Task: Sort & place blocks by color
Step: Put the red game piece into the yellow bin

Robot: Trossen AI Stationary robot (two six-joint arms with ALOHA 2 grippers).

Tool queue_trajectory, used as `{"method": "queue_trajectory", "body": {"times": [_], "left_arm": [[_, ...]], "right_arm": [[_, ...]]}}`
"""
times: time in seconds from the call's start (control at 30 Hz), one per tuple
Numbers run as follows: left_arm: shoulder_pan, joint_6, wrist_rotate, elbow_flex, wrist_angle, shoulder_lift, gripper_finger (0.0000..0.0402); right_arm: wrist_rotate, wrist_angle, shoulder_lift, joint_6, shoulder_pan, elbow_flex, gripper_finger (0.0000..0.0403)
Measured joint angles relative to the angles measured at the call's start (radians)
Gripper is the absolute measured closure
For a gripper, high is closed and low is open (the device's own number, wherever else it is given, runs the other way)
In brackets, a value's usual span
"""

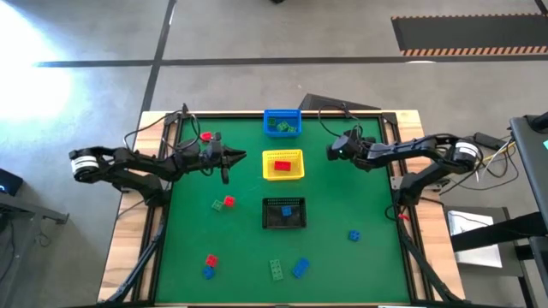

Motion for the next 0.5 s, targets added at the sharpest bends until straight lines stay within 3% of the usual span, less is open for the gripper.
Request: {"method": "queue_trajectory", "body": {"times": [0.5], "left_arm": [[0.001,0.000,0.000,0.000,0.000,0.000,0.0369]], "right_arm": [[-0.095,0.001,-0.001,-0.005,-0.001,-0.003,0.0226]]}}
